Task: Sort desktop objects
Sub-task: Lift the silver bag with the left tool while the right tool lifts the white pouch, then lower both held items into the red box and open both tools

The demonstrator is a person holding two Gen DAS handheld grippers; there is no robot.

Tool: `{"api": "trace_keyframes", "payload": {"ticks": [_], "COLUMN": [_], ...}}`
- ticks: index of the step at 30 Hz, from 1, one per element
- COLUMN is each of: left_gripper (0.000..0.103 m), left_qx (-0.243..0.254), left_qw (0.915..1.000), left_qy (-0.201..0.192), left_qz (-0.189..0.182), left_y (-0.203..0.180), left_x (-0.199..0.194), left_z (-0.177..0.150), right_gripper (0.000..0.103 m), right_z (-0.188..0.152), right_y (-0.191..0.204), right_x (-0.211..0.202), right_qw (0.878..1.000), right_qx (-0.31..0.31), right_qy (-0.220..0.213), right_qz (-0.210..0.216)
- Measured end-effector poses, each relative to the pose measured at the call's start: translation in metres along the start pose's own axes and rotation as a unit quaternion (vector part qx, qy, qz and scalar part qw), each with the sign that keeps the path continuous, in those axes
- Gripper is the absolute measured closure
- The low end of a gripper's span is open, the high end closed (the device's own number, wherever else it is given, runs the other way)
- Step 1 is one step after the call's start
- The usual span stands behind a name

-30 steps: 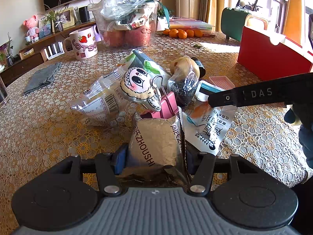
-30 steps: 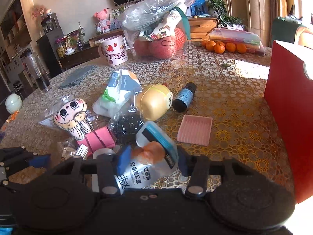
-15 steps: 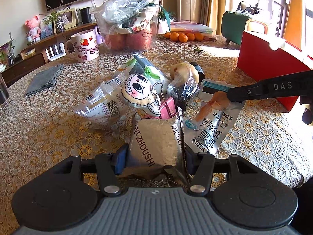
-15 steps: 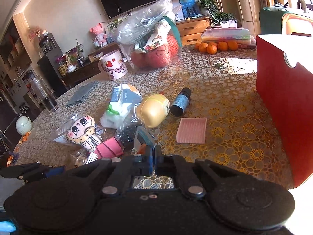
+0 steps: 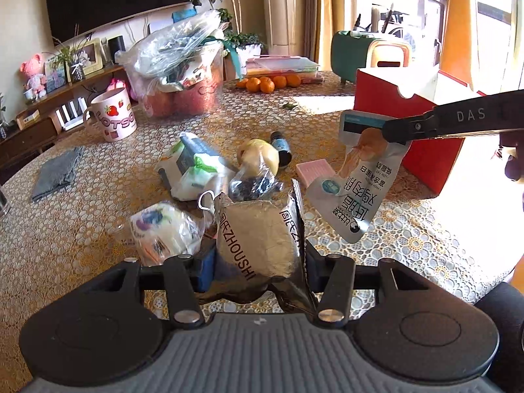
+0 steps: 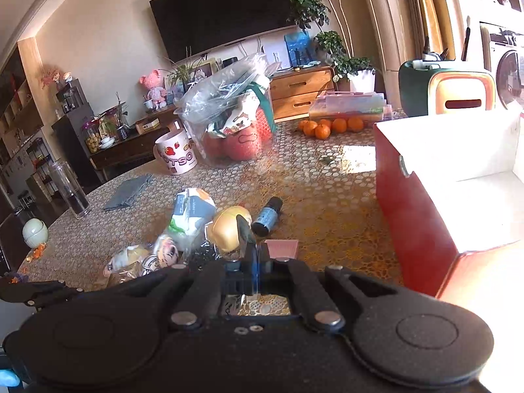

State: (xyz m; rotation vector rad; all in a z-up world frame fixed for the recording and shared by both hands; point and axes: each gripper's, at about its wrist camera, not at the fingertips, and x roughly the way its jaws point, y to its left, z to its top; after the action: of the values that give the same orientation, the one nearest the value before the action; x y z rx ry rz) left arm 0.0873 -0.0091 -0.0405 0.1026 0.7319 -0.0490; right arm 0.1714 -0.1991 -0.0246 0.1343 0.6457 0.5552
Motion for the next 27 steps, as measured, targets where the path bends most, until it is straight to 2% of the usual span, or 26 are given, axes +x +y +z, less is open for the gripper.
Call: {"api": "trace_keyframes", "payload": {"ticks": [13, 21, 27], "left_gripper": [0.054, 0.054, 0.054], "left_qx": [0.054, 0.090, 0.123], "left_qw": [0.9960, 0.9904, 0.9850], "left_qy": [-0.059, -0.086, -0.093], "left_qz": [-0.040, -0.061, -0.078], "left_y": [-0.057, -0.094, -0.125], "left_x": [-0.024, -0.022, -0.010], "left_z": [0.059, 0.098, 0.124], "right_gripper": [0.103, 0.103, 0.102], "right_z": [0.033, 0.055, 0.062], "right_y": [-0.040, -0.077, -0.107], "right_x": [-0.071, -0.101, -0.110], "right_qw": [0.996, 0.989, 0.984], "right_qx": [0.023, 0.028, 0.038], "right_qy": [-0.082, -0.134, -0.155], "right_qz": [-0.012, -0.046, -0.080]}}
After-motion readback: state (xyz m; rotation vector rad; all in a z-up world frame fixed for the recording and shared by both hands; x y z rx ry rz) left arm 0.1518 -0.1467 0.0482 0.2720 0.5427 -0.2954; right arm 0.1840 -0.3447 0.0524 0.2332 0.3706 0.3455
